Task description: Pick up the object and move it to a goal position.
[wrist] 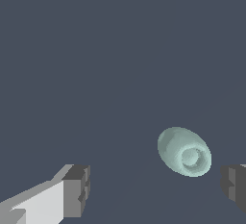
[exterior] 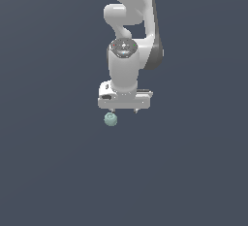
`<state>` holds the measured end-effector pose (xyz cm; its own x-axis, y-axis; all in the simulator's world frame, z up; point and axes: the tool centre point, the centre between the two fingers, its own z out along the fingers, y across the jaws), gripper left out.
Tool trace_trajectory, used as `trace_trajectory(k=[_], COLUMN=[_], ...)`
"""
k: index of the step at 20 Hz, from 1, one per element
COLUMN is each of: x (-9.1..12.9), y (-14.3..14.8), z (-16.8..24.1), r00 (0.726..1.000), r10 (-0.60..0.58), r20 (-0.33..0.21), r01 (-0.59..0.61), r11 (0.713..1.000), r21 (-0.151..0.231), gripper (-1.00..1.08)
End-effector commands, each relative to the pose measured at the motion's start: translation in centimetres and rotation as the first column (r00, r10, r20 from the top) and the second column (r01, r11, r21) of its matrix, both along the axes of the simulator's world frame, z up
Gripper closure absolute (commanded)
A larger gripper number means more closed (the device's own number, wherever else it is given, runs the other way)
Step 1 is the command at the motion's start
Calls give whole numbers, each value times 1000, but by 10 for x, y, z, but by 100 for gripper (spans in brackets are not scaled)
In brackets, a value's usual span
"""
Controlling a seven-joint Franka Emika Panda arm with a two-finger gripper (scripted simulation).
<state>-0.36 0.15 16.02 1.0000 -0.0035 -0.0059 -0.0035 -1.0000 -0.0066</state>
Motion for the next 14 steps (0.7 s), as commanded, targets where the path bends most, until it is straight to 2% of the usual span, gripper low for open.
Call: trace_trajectory(k=[1, 10, 14], x=[0, 7, 7], y=[0, -15, -15], z=[0, 18, 18], r00=[1000, 999, 999], r10=[0, 18, 17], r20=[0, 39, 39], r01=[0, -18, -17], r11=[1000, 1000, 1000], r21=[0, -9, -8], gripper=[-92, -92, -92])
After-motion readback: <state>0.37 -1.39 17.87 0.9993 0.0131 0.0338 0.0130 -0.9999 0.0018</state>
